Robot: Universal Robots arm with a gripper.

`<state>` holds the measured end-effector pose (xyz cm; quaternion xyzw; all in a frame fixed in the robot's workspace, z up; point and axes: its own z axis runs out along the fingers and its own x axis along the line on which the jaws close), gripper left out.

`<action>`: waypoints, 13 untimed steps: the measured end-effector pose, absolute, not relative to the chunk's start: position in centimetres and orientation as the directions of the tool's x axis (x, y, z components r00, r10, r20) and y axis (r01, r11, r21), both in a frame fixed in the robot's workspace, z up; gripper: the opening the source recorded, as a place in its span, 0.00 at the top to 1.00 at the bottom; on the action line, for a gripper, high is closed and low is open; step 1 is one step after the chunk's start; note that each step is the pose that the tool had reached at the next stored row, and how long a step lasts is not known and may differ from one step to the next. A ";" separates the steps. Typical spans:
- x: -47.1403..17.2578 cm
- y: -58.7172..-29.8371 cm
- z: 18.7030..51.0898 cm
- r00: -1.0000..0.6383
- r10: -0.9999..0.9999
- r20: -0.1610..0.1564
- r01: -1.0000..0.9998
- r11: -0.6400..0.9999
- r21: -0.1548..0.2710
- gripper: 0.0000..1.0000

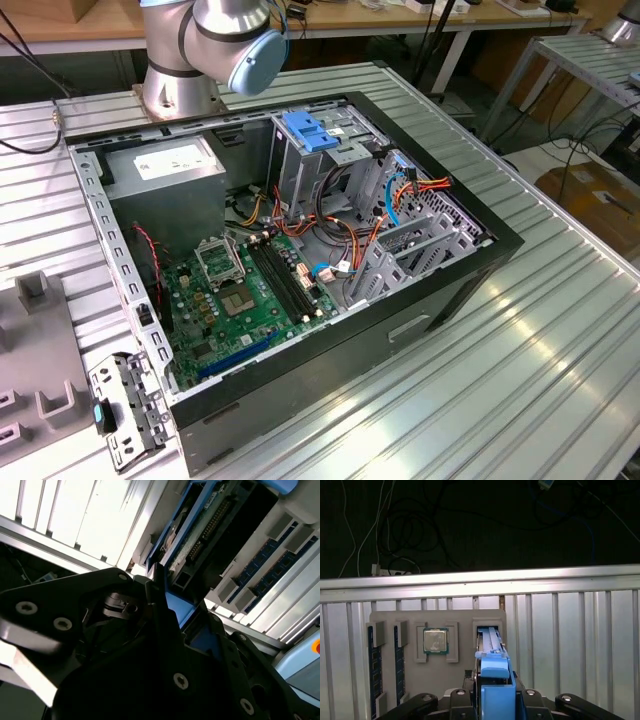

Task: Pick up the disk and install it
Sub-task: 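Pick up the disk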

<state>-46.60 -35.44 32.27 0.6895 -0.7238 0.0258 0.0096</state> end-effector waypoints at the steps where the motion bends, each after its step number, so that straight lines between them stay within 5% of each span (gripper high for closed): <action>1: -46.6 -35.4 32.3 -0.049 -0.998 0.049 -0.999 0.048 -0.024 0.63; 13: -46.6 -35.4 33.0 -0.049 -0.998 0.049 -0.999 0.048 -0.024 0.63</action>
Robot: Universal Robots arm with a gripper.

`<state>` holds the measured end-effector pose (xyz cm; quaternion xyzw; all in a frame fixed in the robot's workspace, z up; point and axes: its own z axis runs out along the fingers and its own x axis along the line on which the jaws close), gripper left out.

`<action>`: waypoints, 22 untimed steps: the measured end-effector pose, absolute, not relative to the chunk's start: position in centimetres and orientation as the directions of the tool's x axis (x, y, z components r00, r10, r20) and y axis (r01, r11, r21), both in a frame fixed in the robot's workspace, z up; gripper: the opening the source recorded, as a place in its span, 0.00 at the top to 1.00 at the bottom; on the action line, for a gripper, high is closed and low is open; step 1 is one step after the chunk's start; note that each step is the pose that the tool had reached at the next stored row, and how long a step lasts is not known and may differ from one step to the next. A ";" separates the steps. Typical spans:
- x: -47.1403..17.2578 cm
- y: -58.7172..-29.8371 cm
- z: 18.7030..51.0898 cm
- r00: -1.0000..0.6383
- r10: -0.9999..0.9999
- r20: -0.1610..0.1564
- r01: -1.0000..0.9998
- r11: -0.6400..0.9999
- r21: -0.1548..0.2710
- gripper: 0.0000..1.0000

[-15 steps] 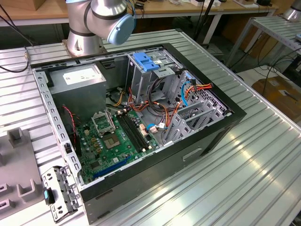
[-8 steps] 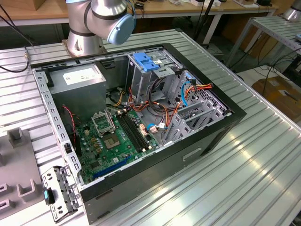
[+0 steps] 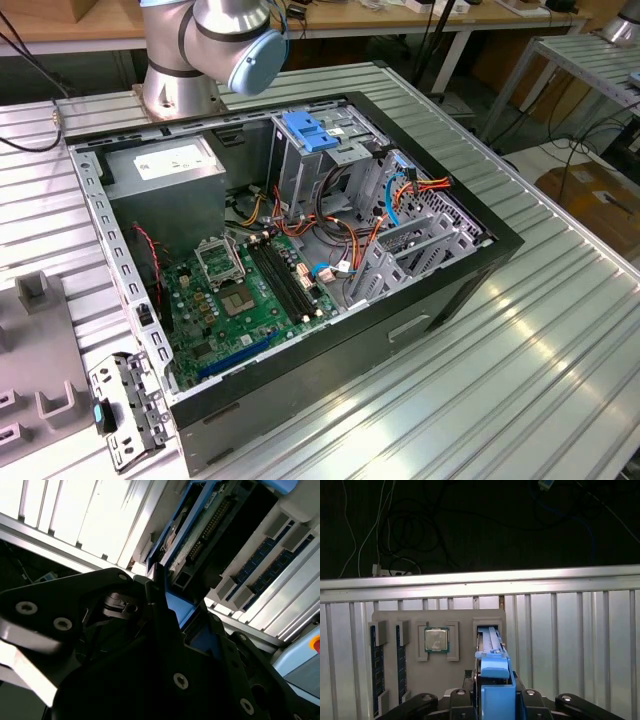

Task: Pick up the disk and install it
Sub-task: 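Pick up the disk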

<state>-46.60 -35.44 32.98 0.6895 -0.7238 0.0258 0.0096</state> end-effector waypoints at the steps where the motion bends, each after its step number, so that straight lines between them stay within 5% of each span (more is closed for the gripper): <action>1: -46.6 -35.4 33.0 -0.049 -0.998 0.049 -0.999 0.048 -0.024 0.63; 22: -46.6 -35.4 34.4 -0.049 -0.998 0.049 -0.999 0.048 -0.024 0.63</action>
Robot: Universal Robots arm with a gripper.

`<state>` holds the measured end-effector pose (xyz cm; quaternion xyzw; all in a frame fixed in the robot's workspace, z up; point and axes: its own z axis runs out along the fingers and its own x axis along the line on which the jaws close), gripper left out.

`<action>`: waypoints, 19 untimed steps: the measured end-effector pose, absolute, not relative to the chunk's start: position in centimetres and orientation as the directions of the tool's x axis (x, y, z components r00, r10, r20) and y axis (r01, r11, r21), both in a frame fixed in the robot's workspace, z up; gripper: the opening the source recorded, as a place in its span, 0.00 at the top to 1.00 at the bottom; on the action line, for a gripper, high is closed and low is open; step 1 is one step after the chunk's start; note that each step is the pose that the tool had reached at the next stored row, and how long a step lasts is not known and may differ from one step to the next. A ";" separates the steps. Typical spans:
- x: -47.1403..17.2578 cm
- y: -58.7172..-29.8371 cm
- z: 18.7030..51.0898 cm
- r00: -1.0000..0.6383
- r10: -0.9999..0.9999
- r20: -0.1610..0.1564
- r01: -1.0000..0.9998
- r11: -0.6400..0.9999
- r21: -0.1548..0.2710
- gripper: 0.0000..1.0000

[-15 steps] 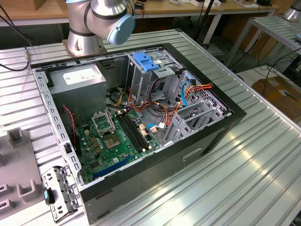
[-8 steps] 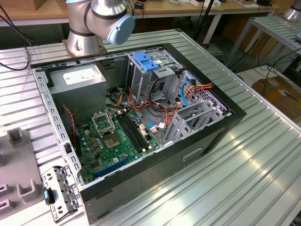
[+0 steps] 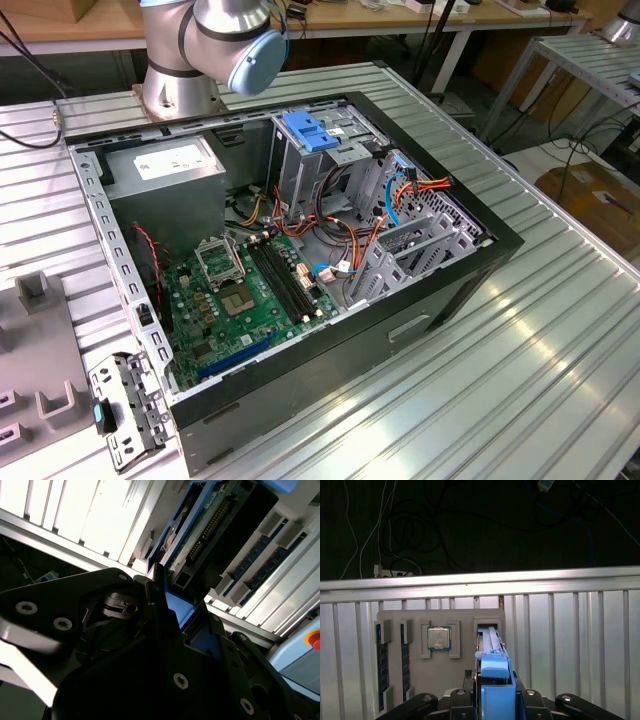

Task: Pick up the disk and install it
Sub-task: 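Pick up the disk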

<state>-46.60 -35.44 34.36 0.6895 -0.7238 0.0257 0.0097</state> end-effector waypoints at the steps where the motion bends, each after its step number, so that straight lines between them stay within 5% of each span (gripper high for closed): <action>1: -46.6 -35.4 34.4 -0.049 -0.998 0.049 -0.999 0.048 -0.024 0.63; 19: -46.6 -35.4 35.1 -0.049 -0.998 0.049 -0.999 0.048 -0.024 0.63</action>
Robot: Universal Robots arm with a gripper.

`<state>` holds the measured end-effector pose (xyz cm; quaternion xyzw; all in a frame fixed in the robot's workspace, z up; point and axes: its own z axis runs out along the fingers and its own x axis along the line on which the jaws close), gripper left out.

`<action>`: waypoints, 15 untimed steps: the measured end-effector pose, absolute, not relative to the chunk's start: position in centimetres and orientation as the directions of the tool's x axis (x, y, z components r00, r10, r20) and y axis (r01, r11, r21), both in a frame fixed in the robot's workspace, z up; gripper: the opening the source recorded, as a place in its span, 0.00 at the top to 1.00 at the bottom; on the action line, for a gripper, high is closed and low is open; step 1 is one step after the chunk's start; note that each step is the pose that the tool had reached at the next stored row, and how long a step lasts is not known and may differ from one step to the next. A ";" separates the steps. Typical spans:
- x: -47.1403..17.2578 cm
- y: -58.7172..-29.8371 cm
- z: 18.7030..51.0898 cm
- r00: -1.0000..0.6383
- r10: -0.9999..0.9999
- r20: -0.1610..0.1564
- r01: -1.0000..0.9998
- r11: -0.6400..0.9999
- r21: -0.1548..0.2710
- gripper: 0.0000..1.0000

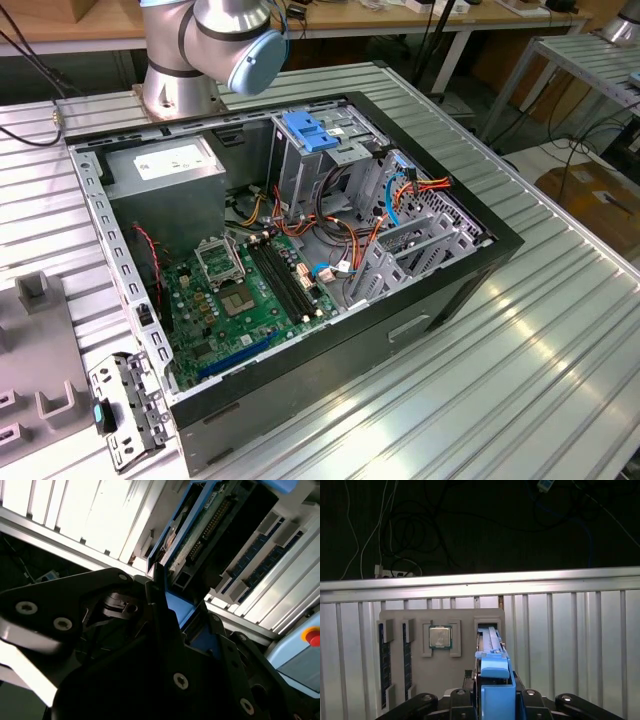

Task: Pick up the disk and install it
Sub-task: 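Pick up the disk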

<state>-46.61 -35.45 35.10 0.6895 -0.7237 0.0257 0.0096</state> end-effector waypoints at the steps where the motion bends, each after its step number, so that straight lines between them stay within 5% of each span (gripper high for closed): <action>1: -46.6 -35.4 35.2 -0.049 -0.998 0.049 -0.999 0.048 -0.024 0.63; 15: -46.6 -35.4 36.2 -0.049 -0.998 0.049 -0.999 0.048 -0.024 0.63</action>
